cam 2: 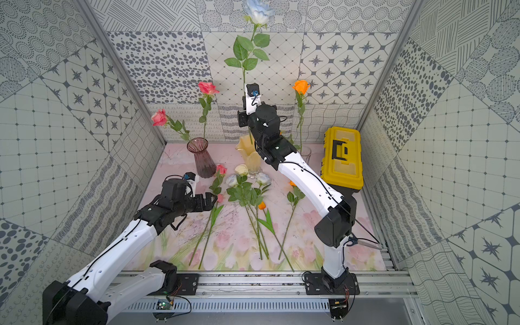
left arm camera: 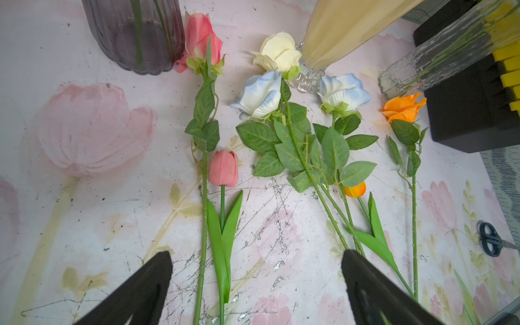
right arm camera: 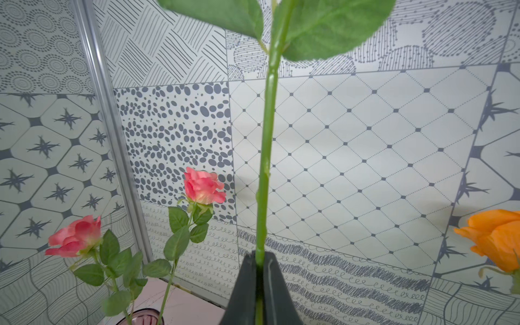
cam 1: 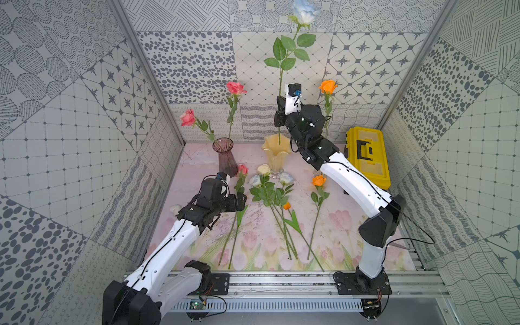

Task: Arrange the flowers in different vases according to their variety
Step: Insert the flower into the vase.

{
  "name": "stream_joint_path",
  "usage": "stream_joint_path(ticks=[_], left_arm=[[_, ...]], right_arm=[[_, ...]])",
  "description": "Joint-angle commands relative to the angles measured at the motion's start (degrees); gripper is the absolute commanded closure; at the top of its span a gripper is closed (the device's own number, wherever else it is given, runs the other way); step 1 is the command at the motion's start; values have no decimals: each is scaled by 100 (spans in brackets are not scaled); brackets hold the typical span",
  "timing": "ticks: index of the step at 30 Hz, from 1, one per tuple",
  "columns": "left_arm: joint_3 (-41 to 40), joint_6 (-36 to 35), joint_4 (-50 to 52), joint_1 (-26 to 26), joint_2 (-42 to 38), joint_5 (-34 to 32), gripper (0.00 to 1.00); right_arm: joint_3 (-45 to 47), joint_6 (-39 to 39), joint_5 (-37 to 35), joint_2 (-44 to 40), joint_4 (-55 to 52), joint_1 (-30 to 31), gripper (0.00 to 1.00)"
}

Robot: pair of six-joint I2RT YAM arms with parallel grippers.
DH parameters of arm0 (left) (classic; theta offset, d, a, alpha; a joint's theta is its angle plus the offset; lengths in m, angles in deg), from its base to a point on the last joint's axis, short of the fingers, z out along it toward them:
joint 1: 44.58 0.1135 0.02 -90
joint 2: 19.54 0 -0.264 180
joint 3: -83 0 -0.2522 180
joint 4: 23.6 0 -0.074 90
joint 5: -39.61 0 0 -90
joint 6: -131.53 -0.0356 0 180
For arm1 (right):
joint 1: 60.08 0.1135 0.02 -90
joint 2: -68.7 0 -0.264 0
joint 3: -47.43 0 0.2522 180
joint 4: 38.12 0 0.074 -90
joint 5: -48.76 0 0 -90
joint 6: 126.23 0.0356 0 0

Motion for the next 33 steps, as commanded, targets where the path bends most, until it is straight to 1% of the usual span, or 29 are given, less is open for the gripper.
stream_joint_path(ticks=[1,9,10,11,12,13,14,17,21,25,29,33], left_arm=[[56,14,27,-14,9,125,1],[70,13,18,-9,62,135,1],[71,10,17,-16,69,138,1],[70,13,18,-9,76,148,1],[67,13,19,-7,75,143,1],[73,13,18,-17,86,143,1],[76,13,18,-18,80,134,1],[75,15,18,-16,101,135,1],[86,5,29,-18,104,120,1],[84,4,36,-25,108,121,1],[87,4,44,-25,116,125,1],[108,5,53,-44,159,160,1]], right_arm=[[-200,-143,-249,276,412,-41,100],[841,79,-517,200,866,-19,100],[963,97,-527,154,875,-21,87],[1054,100,-557,109,887,-5,66],[1125,87,-586,62,897,21,51],[1198,71,-605,-3,908,43,41],[1267,71,-619,-63,909,80,36],[1362,21,-613,-244,784,188,31],[1498,-16,-676,-518,549,391,29],[1768,100,-722,-915,69,655,26],[2376,507,-812,-1526,-466,916,24],[3149,1163,-778,-2248,-1023,1103,23]])
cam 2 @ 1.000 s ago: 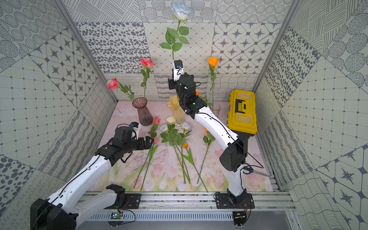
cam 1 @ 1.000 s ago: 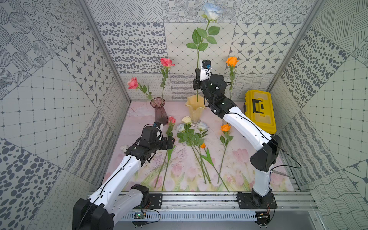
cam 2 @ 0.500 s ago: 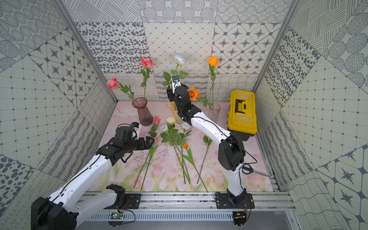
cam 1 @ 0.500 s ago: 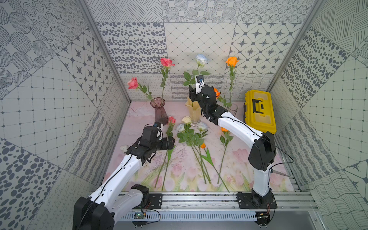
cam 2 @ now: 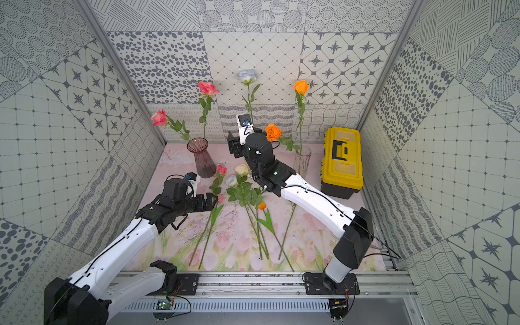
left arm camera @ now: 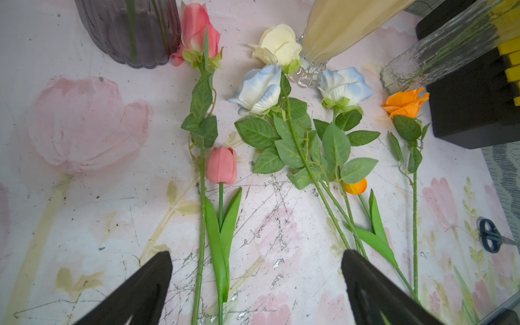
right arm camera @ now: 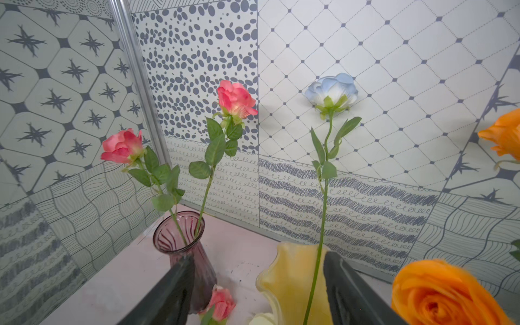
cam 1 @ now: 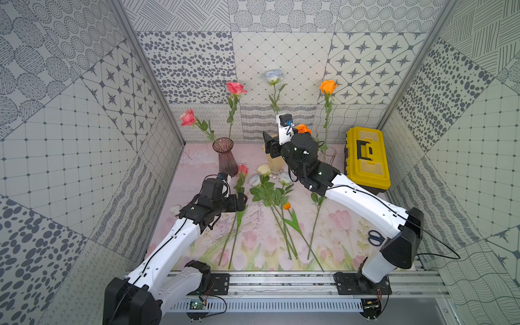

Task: Arrange the flowers in different vases according to their variety
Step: Insert the flower into the vase.

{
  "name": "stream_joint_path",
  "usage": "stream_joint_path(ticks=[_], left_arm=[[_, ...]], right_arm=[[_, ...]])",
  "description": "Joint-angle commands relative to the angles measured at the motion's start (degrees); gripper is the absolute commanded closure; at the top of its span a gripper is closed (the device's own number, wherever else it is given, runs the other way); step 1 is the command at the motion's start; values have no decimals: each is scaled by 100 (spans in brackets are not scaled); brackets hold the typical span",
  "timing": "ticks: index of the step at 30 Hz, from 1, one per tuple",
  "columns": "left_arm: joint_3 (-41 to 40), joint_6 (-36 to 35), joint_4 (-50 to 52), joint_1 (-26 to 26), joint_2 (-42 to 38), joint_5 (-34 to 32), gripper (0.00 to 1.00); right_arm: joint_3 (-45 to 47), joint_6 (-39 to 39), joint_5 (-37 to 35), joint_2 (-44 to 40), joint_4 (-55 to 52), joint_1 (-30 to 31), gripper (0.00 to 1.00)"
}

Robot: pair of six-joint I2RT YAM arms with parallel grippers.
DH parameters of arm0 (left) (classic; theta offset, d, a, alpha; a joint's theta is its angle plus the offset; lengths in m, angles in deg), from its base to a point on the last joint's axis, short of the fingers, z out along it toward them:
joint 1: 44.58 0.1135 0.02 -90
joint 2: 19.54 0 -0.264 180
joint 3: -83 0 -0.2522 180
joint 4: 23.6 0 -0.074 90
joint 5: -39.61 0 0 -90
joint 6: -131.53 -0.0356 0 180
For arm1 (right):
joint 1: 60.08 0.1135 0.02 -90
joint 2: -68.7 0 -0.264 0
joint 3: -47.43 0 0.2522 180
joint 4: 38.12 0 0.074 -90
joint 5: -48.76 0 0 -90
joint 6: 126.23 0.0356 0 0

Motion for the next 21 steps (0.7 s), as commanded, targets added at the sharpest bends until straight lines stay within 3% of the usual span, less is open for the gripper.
stream_joint_path(ticks=[1,13,21], left_arm=[[102,4,64,-30,60,121,1],[122,-4,137,-80,83,233,1],[143,3,161,-110,144,352,1]], right_arm=[[569,761,-41,-562,-654,88,23],[2859,2614,386,-2488,-2318,149,21],[3687,3476,769,-2947,-3165,-34,20]])
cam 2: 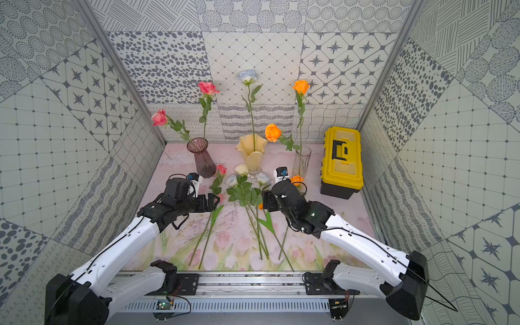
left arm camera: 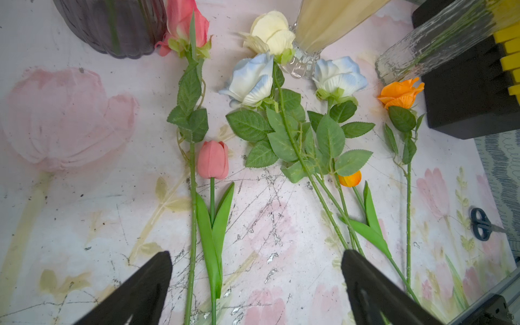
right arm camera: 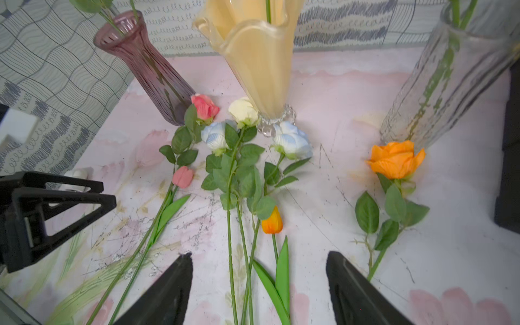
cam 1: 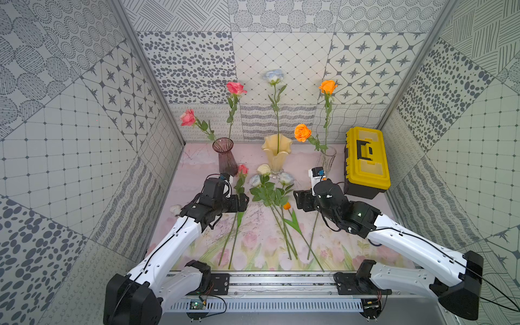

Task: Arrange the flowers in different vases according to their variety
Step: Insert the flower into the vase, then pick up the flower at the center of the board.

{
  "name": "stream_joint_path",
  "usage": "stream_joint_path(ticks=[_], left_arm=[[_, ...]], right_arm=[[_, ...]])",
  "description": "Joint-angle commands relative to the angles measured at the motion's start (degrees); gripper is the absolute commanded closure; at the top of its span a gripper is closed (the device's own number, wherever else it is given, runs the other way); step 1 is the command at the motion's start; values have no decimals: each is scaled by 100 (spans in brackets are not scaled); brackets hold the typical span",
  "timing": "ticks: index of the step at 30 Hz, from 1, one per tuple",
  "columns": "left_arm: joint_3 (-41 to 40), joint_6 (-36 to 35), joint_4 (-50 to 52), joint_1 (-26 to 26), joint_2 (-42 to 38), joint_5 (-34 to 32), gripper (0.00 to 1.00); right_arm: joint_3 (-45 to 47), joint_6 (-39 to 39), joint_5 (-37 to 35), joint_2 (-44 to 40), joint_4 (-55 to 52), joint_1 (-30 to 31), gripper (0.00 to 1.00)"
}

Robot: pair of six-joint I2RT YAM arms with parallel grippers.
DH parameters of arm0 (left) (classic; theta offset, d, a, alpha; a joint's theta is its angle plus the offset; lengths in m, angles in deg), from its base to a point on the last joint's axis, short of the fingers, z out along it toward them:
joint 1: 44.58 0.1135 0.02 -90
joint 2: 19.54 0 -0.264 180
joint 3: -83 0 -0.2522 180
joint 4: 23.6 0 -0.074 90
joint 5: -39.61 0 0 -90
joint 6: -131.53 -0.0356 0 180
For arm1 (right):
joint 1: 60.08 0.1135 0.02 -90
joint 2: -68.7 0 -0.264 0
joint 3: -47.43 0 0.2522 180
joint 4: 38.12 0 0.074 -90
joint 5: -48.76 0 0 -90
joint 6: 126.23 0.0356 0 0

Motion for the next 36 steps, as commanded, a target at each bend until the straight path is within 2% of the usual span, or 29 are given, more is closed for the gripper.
stream_joint_path(ticks=[1,6,9,15,23,36], left_arm=[[88,7,84,-43,19,194,1],[92,-51,353,-50,-20,193,1],[171,-128,477,-57,24,196,1],[178,-110,464,-51,81,211,1],[137,-42,418,-52,95,225,1],[147,-37,435,-56,149,209,1]], right_arm=[[327,744,364,-149,-345,-185,20],[993,1371,936,-419,-354,-848,21],[1179,1457,1299,-436,-361,-1295,21],[1172,1498,1846,218,-377,-1953,24],[968,1684,2096,1335,-211,-2276,30],[542,1751,1831,2513,-31,-2365,55]])
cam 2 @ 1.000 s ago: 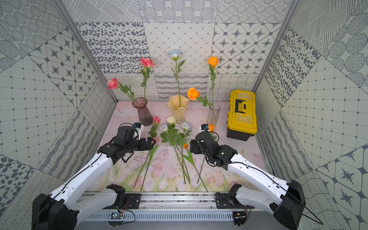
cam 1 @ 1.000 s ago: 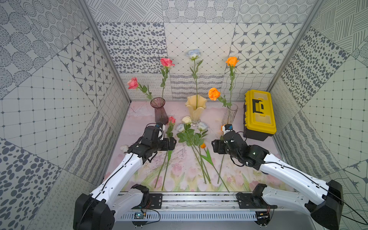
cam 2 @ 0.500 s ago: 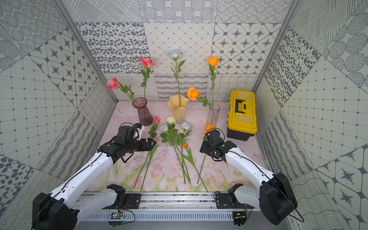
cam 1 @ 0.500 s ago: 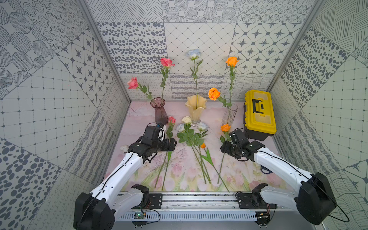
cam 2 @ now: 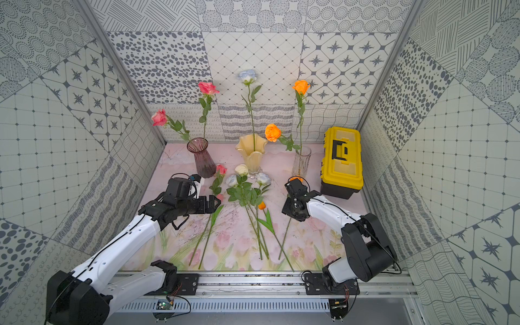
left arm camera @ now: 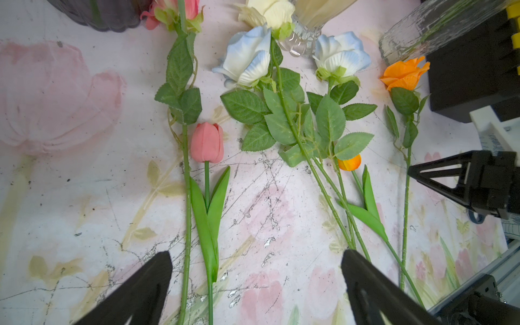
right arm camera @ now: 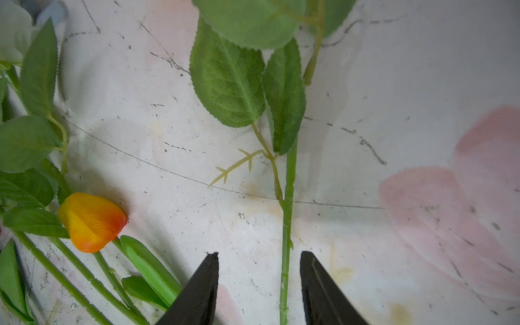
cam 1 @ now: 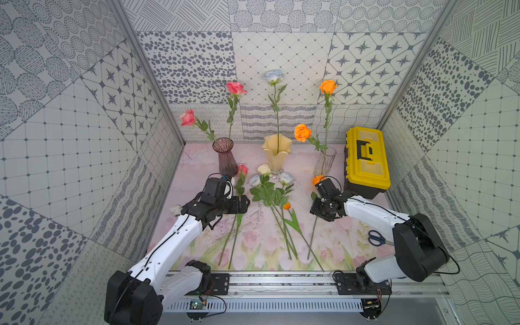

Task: Arrange the flowers in different vases according to their variety
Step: Pick up the flower at the center of the board.

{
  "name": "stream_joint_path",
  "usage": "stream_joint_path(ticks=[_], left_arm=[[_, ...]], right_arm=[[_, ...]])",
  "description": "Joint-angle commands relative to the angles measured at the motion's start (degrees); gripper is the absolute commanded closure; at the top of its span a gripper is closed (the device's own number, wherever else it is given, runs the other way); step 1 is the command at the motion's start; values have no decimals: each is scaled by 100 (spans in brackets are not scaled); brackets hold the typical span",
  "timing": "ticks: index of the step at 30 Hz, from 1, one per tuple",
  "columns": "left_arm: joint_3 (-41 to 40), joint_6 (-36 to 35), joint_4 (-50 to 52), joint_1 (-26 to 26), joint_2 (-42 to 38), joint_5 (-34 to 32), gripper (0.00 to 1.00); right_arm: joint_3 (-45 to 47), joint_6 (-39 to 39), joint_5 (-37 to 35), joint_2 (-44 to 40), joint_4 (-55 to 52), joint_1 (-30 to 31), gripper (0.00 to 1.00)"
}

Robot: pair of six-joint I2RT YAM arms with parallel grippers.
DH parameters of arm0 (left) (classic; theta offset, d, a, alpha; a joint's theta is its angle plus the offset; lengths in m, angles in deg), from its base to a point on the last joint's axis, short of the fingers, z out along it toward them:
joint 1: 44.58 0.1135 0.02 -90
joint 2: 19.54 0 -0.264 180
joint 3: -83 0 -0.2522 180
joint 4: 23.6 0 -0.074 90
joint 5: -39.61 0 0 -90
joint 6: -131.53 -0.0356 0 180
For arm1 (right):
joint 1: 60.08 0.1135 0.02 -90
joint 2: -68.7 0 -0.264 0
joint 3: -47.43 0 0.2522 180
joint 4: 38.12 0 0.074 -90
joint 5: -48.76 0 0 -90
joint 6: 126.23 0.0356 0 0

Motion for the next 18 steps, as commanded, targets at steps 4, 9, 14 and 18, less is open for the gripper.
stream_joint_path(ticks=[4,9,14,18], left_arm=[[40,-17,89,-15,49,62,1],[39,-15,97,-17,57,45,1],[47,-19,104,-19,61,30,1],[42,-15,120,-9,54,22,1]], right_arm=[[-267,7,-218,540,124,-38,58],[-272,19,-245,763,114,-29,62],[-166,28,-288,711,109,-27,70],[-48,36,-298,554,45,-33,68]])
